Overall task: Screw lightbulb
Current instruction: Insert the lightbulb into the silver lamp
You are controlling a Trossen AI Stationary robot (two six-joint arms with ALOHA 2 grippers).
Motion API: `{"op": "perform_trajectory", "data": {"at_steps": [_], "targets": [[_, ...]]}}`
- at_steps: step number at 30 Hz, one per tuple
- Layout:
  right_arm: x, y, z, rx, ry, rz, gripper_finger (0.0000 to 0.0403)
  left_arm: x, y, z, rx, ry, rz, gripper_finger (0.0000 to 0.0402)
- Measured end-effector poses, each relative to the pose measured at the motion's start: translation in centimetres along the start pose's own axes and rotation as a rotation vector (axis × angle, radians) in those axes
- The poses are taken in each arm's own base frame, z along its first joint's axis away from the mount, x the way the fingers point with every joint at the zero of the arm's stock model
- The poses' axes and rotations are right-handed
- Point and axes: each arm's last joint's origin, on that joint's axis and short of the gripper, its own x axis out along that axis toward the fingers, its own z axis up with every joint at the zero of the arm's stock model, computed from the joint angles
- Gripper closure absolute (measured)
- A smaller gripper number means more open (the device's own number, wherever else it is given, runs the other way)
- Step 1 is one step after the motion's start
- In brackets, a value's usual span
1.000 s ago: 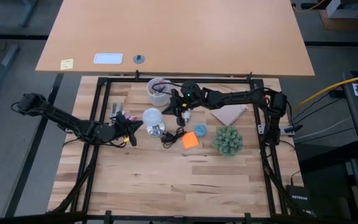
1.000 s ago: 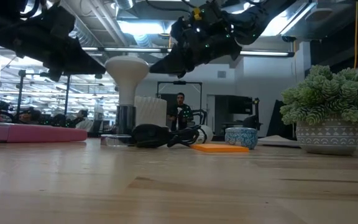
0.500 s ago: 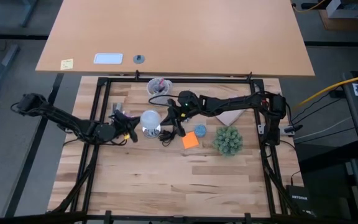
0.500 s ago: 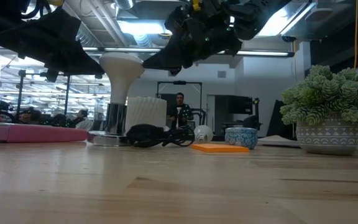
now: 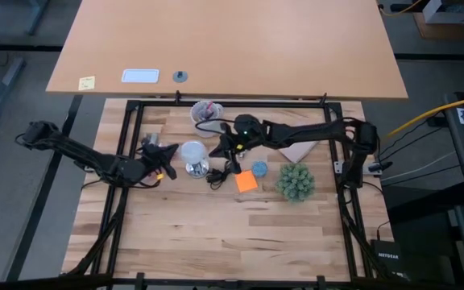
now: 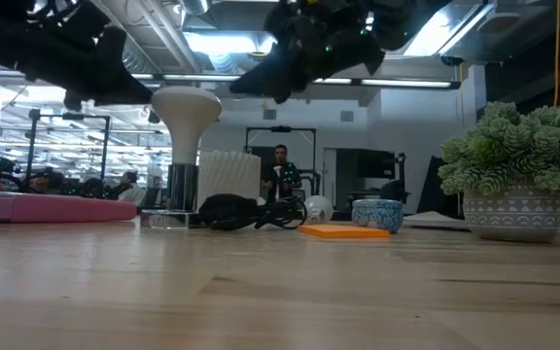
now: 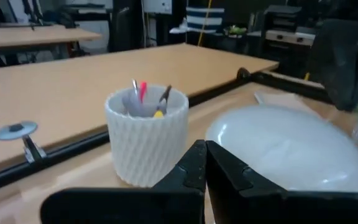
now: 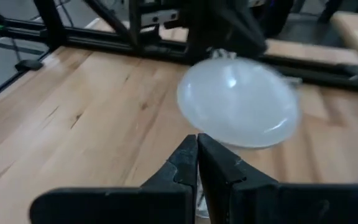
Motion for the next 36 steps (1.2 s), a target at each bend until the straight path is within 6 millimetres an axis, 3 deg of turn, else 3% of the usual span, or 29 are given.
{"op": "perform_trajectory", "data": {"at_steps": [7, 14, 22, 36], "targets": [[-1.7, -1.9, 0.8, -0.062, -0.028, -0.125, 0.0384, -1.4, 0.1, 1.2, -0.069, -0.030, -0.119, 0.0401], [-1.5, -4.7, -0.6, -0.027, -0.066, -0.166, 0.0384, -2.3, -1.1, 0.7, -0.095, 0.044, -0.389, 0.0401], [0.4, -5.1, -2.1, 0.001, -0.096, -0.136, 0.0384, -1.9, -1.6, -0.3, -0.079, 0.090, -0.373, 0.0401], [1.0, -3.8, -1.8, 0.022, -0.105, -0.078, 0.0384, -1.5, -1.4, -0.5, -0.077, 0.064, -0.240, 0.0401]]}}
